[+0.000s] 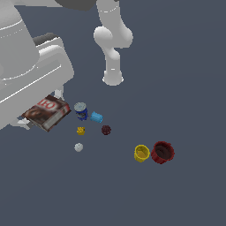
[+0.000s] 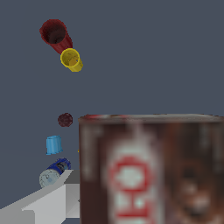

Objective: Pick up a designated object from a clutter of objects.

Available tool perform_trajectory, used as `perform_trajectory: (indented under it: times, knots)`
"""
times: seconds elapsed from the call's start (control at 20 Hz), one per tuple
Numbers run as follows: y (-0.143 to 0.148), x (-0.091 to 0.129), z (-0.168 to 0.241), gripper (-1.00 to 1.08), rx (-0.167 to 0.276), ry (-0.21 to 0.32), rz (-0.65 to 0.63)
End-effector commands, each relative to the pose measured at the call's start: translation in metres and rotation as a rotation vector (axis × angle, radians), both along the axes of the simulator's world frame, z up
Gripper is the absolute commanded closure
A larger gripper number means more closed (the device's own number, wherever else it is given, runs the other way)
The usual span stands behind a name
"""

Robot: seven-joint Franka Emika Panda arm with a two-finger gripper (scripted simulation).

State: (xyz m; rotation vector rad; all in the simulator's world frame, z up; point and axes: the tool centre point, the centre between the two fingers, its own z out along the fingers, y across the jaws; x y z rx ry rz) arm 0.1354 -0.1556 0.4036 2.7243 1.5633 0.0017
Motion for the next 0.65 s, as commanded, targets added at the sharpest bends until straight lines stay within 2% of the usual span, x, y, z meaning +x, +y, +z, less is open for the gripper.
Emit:
perform_trajectory:
  times: [0.0,0.6]
  knots:
    - [-0.002,0.001,0.009,1.08,0.000,0.001,0.000]
    - [-0.007,0.004,0.026,1.08,0.000,0.001,0.000]
